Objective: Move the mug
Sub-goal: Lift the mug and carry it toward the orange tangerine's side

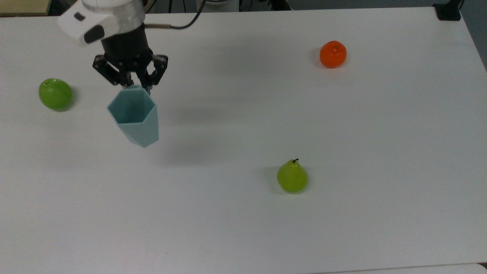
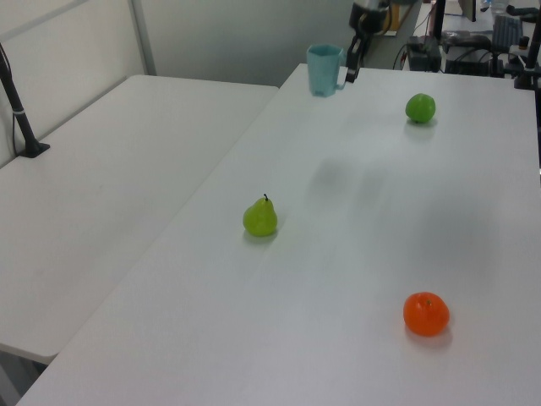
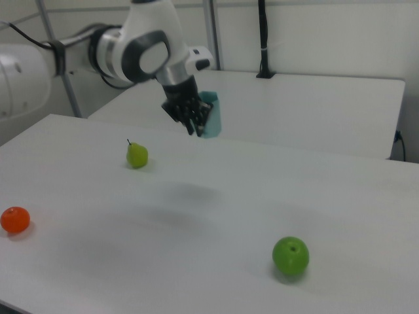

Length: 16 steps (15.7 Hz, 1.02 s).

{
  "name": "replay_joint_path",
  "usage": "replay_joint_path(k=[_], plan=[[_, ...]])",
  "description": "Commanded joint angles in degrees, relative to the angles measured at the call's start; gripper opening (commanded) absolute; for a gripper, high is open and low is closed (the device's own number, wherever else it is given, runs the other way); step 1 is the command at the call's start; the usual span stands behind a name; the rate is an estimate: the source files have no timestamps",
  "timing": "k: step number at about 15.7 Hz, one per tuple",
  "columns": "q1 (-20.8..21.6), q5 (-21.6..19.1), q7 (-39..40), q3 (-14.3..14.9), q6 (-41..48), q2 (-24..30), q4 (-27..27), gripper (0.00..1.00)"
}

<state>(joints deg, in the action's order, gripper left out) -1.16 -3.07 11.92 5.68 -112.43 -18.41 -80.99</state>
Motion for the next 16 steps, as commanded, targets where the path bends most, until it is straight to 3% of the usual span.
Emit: replay_joint_path(k=[1,3,8,11,16], plan=[[0.72,-1.5,0.21,-0.93,9.3,7.76,-2.85,0.01],[0.72,-1.5,0.12,-2.51,12.22,11.18,-5.82,0.01],[0.89,-1.5,0.21,-4.27,11.35,22.08,-21.55,0.01],[1.42,-0.97,0.21,-4.19,10.22,25.08,-28.32,0.01],[1.33,-0.53,0.13,-4.01,0.21,27.46,-41.86,0.01]])
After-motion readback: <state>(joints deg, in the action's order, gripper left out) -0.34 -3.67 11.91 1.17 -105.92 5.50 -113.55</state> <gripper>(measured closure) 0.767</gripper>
